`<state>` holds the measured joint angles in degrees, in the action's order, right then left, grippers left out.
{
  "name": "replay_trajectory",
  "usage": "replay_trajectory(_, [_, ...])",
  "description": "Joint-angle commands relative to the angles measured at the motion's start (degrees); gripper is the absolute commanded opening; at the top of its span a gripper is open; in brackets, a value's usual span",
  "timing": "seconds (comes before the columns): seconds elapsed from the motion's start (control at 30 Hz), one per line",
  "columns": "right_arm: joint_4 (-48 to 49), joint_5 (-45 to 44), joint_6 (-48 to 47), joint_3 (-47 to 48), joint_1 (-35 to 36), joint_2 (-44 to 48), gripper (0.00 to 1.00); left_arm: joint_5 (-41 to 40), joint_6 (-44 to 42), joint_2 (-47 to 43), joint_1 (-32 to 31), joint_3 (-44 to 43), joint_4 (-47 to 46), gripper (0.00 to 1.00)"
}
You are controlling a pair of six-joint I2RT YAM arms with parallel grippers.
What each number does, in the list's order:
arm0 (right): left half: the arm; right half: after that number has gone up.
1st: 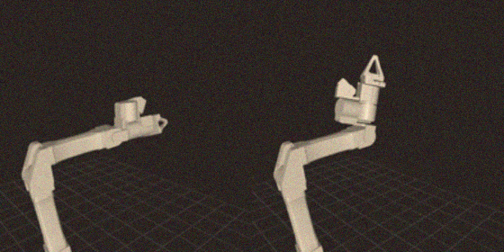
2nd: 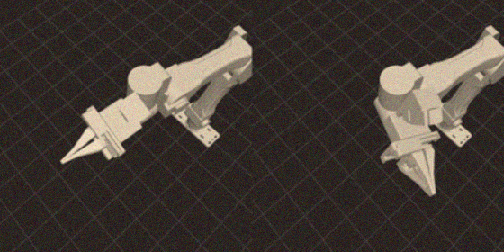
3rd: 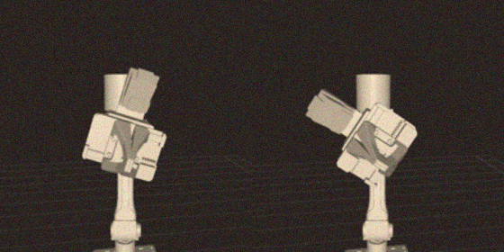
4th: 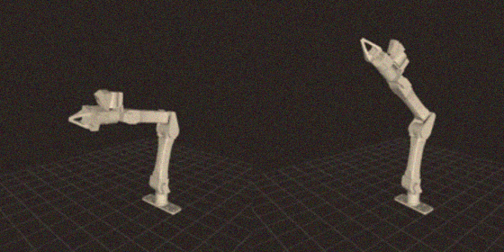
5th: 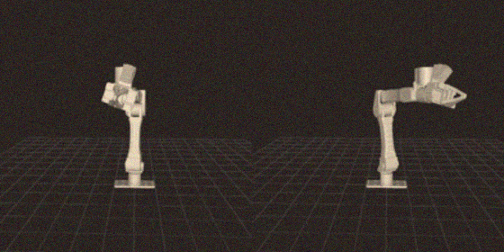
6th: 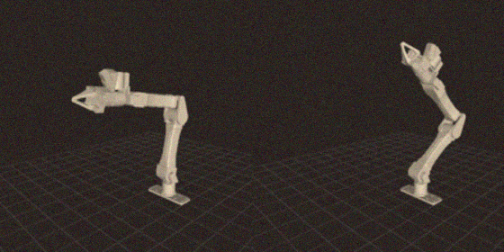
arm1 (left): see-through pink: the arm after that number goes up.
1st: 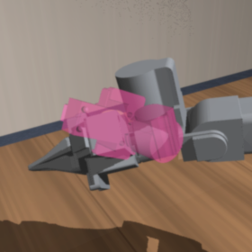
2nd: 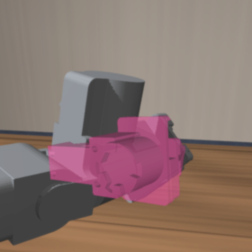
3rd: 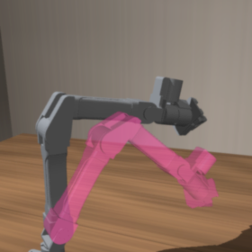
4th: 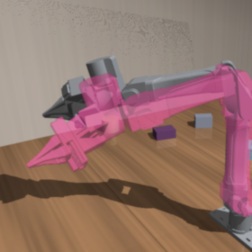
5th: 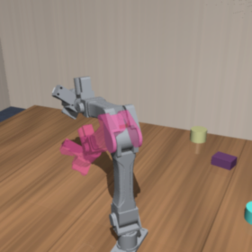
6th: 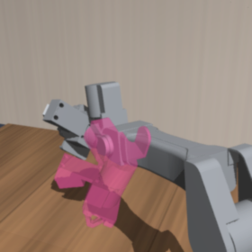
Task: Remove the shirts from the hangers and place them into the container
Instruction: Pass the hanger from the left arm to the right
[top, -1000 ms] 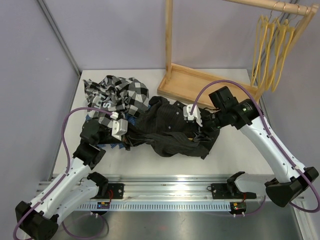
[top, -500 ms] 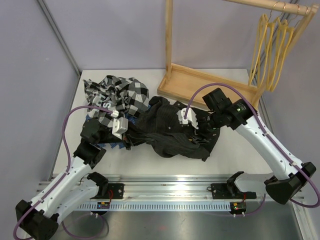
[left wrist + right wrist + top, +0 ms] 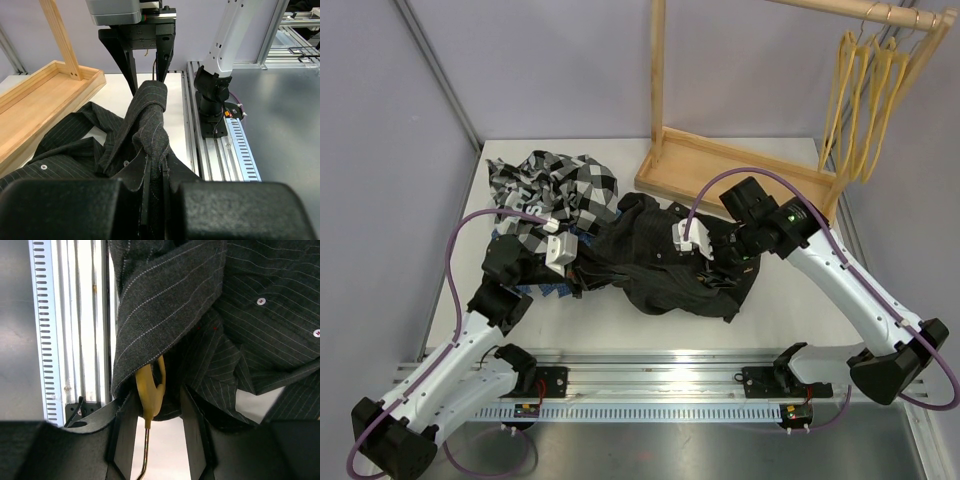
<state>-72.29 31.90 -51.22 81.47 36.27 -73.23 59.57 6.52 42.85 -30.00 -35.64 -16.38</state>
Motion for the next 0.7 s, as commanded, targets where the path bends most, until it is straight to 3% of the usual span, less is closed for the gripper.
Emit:
replay_trajectory(0.0, [-0.13,2.19,-1.78,-0.96,0.47,0.63,0.13,-0.07,0.16,-1.1,-0.41,-1.54,-3.66,0.0])
replay_trajectory(0.13, [-1.44,5.53,-2.74,-0.88,0.55,0.99,0.02,-0.33,0.24,-1.01,-0.41,-1.19,-3.75,0.0])
replay_trajectory(0.23, [-1.1,4.67,-1.61,-0.61,0.55,1.42,0.04,-0.86,-0.81,-0.84,-0.41,-1.45,-2.34,0.0])
replay_trajectory(0.27, [-0.49,3.71,-0.47,-0.53,0.55,1.51,0.11,-0.77,-1.16,-0.75,-0.41,-1.63,-1.82,0.0])
replay_trajectory(0.37, [1.71,-0.25,2.96,0.26,0.55,2.3,0.57,-1.03,-3.0,-0.05,-0.41,-2.24,1.51,0.0])
replay_trajectory(0.47, [3.56,-2.98,6.13,2.98,0.29,3.7,0.75,-1.21,-4.06,0.74,-0.41,-2.68,3.98,0.0])
replay_trajectory(0.57, [3.13,-3.43,7.36,7.9,-1.28,4.41,0.82,-1.39,-4.94,1.36,-0.41,-2.95,6.09,0.0])
replay_trajectory(0.67, [1.72,-2.2,7.63,12.39,-3.13,5.11,0.83,-2.0,-5.03,1.36,-0.41,-3.21,6.89,0.0])
